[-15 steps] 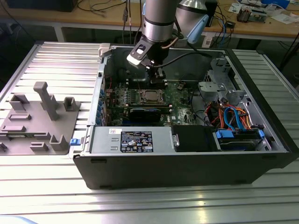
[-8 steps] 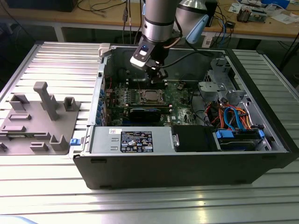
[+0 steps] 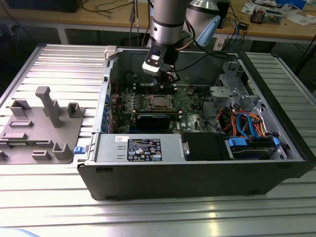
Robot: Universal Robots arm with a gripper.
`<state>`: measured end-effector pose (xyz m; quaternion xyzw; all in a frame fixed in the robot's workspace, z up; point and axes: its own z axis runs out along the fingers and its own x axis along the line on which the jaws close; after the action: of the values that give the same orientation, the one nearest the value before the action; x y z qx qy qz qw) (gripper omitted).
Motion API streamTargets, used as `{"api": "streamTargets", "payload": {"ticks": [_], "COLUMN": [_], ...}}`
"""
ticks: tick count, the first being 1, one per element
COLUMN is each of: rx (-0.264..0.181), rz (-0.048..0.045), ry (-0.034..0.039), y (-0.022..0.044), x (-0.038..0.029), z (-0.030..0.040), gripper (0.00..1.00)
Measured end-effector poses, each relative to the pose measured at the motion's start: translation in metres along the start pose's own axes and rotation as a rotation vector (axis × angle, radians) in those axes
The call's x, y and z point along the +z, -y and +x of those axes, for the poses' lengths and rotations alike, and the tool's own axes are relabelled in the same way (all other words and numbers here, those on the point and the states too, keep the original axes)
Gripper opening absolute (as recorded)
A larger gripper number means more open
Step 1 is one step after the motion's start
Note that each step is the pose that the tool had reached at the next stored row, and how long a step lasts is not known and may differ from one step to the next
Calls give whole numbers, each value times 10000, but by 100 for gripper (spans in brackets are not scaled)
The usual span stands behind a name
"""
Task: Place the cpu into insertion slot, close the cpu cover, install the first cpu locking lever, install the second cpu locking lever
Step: 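Install the first cpu locking lever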
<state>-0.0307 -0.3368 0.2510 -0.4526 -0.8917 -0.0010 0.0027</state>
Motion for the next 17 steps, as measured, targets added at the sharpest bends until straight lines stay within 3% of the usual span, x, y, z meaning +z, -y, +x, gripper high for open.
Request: {"api": "streamTargets", "payload": {"ticks": [2,6,9,15,17], "rx": [-268,-430,-1095,-3150,-3532], "rz": [-68,-93,-95,-89,-88], "ry": [54,70,70,61,59], "y": [0,0,1,1,1], "x": [-6,-41,-41,-40,-39], "z": [0,0,1,0,0], "gripper": [11,11,11,11,11]}}
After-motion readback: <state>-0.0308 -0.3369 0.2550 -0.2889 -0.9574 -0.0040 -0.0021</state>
